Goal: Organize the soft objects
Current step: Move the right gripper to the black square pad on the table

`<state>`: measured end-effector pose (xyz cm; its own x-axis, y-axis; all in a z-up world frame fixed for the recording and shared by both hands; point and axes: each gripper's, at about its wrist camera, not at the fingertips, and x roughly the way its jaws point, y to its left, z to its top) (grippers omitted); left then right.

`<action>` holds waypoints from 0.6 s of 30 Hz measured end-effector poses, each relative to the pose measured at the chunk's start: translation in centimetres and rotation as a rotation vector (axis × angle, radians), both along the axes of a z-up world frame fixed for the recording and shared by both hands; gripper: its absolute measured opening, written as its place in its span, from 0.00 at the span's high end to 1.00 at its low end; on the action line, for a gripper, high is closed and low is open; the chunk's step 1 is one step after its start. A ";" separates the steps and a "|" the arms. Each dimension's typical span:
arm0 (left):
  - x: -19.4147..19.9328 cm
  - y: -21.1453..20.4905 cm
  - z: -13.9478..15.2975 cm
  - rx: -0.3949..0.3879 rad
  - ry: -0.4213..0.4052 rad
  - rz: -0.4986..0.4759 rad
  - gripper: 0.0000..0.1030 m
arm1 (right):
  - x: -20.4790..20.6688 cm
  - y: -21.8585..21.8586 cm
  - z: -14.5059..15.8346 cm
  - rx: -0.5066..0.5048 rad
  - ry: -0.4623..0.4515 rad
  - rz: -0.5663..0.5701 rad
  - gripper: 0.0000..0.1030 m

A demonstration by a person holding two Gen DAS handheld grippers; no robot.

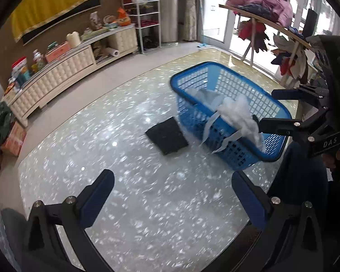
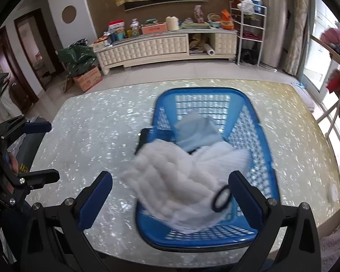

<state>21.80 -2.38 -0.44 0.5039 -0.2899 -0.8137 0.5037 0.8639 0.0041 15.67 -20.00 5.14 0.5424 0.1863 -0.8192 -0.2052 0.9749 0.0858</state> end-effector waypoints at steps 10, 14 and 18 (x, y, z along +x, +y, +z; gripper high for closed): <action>-1.7 6.0 -0.4 -0.013 -0.015 0.090 0.00 | 1.6 5.7 -1.1 -0.075 0.015 0.131 0.00; -1.7 8.5 -1.2 -0.010 -0.009 0.136 0.00 | 2.6 7.6 -1.8 -0.088 0.025 0.173 0.01; -1.4 10.5 -1.9 -0.008 0.002 0.165 0.00 | 3.6 9.5 -2.8 -0.104 0.040 0.200 0.01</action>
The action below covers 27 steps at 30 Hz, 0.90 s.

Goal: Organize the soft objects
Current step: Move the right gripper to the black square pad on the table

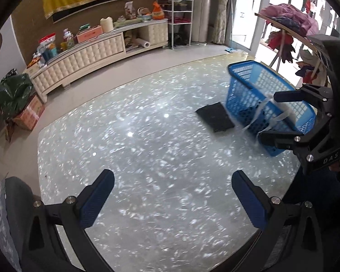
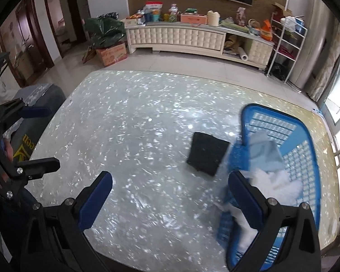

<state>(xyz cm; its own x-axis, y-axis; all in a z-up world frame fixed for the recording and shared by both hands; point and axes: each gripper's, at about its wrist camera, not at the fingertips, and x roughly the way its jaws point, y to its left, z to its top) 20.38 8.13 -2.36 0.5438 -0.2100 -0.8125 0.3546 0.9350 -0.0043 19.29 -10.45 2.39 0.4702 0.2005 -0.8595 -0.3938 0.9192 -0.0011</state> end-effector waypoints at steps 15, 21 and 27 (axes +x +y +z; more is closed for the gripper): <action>3.8 3.6 -3.8 0.049 0.077 0.006 0.00 | 3.2 5.5 -5.6 -0.040 0.089 0.020 0.01; 5.9 4.3 -5.4 0.044 0.108 0.017 0.00 | 4.8 5.3 -7.5 -0.060 0.097 -0.045 0.01; 7.8 4.7 -7.1 0.053 0.130 0.033 0.00 | 6.5 4.8 -9.6 -0.069 0.115 -0.122 0.06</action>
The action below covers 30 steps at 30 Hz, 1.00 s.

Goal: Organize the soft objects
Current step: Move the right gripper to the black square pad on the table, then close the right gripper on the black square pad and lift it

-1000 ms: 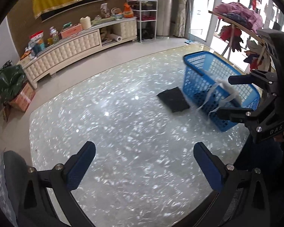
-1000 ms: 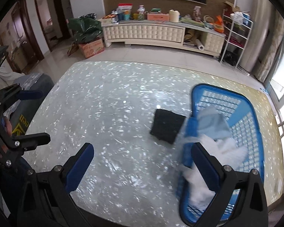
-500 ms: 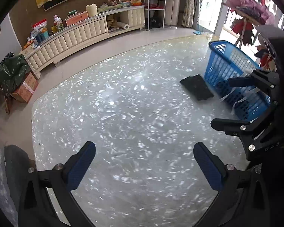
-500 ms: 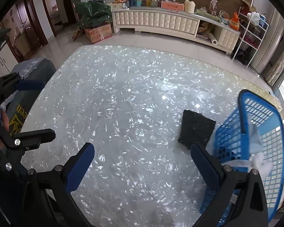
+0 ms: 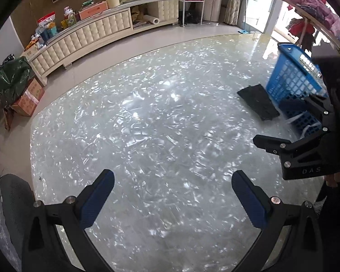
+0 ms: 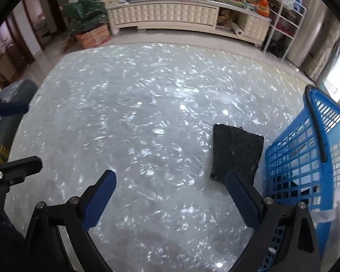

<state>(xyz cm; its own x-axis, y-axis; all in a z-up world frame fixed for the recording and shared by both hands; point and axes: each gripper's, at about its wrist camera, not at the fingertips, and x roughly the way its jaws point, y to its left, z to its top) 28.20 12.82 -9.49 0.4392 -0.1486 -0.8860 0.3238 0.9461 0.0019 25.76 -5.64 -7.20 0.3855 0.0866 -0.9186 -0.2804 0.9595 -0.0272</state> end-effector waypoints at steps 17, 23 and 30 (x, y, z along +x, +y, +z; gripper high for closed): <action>1.9 0.7 -2.2 -0.026 0.028 0.044 0.00 | 2.9 -3.9 -3.4 -0.076 0.026 -0.187 0.21; 1.6 0.6 -2.2 -0.040 0.030 0.036 0.00 | 3.3 -4.8 -4.4 -0.108 0.065 -0.206 0.45; 1.6 0.6 -2.3 -0.056 0.037 0.031 0.00 | 3.1 -5.2 -4.1 -0.098 0.049 -0.191 0.57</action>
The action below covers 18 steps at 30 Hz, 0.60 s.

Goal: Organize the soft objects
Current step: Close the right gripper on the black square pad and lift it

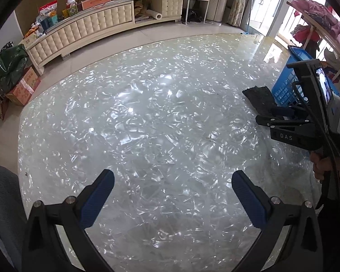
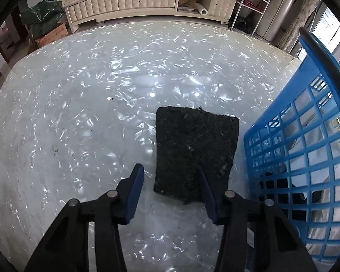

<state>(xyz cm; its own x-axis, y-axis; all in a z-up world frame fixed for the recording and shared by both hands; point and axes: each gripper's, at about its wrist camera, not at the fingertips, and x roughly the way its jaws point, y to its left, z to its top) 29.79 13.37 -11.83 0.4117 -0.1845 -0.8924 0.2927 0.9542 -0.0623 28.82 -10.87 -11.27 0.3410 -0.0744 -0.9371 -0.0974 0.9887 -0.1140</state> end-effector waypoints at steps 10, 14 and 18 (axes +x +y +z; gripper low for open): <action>-0.3 0.3 0.3 -0.031 -0.002 0.003 0.00 | -0.5 -0.7 0.1 -0.008 -0.042 0.012 0.86; -0.4 0.6 0.4 -0.036 -0.004 0.014 0.00 | -1.5 -0.8 0.2 -0.014 -0.064 0.018 0.89; -0.4 0.7 0.3 -0.037 -0.002 0.017 0.00 | -2.5 -1.1 1.0 -0.009 -0.089 0.018 0.90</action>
<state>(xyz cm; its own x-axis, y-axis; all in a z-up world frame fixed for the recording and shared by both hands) 29.39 14.08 -11.48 0.4171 -0.2100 -0.8843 0.2763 0.9562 -0.0967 26.32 -11.97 -10.28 0.4245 -0.0759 -0.9022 -0.1045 0.9857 -0.1321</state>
